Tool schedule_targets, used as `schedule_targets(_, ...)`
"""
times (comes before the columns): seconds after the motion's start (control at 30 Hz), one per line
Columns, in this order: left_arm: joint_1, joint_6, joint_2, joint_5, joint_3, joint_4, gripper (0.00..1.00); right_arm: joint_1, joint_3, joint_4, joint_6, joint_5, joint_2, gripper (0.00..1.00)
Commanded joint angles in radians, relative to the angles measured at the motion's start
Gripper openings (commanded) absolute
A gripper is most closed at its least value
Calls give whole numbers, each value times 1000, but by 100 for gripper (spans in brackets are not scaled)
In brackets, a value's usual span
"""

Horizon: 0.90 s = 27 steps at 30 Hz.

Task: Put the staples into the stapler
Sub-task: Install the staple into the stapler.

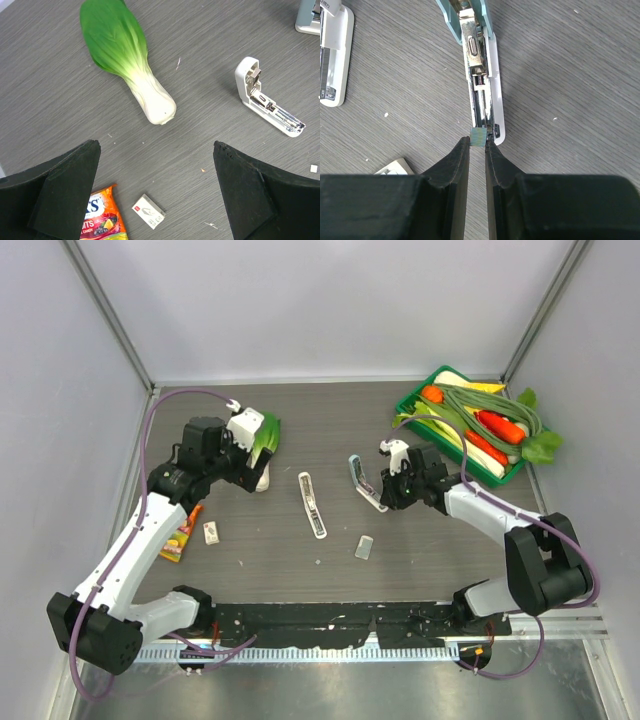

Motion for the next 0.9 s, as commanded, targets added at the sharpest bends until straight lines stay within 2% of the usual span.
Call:
schedule_targets(0.0,6,-13,-4,16,-1,36,100,2,30,12,-38,-10,-37,19)
schedule_targets(0.87,6,-14,2,24,4,33,100,2,31,1,-81,-10,0,19)
